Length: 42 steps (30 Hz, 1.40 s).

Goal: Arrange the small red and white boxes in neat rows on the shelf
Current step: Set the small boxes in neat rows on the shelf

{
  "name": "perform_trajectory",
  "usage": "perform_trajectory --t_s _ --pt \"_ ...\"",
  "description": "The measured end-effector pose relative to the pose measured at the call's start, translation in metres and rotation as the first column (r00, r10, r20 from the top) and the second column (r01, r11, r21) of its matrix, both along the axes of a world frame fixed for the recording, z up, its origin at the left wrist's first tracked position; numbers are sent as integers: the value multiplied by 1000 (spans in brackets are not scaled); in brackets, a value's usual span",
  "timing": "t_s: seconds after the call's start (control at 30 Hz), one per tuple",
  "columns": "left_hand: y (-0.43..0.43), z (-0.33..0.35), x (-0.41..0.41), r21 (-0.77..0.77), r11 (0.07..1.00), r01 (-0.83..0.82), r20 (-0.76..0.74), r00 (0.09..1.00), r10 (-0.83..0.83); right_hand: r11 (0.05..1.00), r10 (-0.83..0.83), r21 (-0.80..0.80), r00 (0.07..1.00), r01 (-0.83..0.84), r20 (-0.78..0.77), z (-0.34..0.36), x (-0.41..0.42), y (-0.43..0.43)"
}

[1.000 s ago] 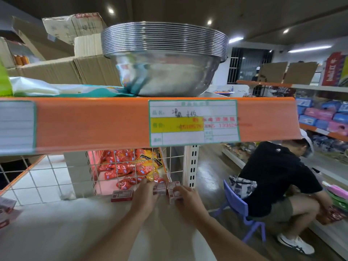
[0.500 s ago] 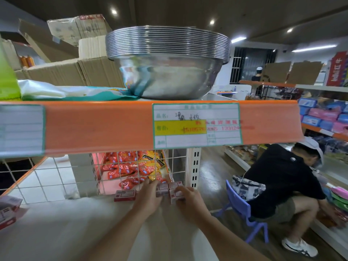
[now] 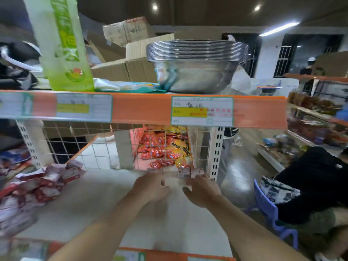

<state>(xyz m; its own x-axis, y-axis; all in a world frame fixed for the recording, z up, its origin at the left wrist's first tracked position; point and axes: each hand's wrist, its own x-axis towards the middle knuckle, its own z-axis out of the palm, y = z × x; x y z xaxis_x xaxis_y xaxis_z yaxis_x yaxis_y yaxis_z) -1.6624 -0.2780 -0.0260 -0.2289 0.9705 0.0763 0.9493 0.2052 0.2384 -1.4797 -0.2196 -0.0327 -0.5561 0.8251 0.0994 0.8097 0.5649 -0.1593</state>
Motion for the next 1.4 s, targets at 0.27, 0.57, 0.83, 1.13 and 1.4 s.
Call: perform_trajectory --t_s 0.27,0.57,0.83,1.13,1.4 --pt "-116 3 -56 -37 967 -252 -4 968 252 970 216 -134 974 -205 72 -3 -61 -55" --pt "-240 0 -135 -31 857 -514 -10 858 514 892 432 -149 902 -428 -6 5 -161 -129" --pt "-290 -3 -215 18 827 -562 42 827 561 849 511 -153 860 -507 -13 3 -256 -171" --pt "-278 -14 -300 95 866 -491 149 867 476 917 360 -168 932 -361 -34 -7 -326 -172" --pt "-230 7 -320 181 900 -397 111 917 383 959 224 -162 972 -232 -68 -15 -339 -130"
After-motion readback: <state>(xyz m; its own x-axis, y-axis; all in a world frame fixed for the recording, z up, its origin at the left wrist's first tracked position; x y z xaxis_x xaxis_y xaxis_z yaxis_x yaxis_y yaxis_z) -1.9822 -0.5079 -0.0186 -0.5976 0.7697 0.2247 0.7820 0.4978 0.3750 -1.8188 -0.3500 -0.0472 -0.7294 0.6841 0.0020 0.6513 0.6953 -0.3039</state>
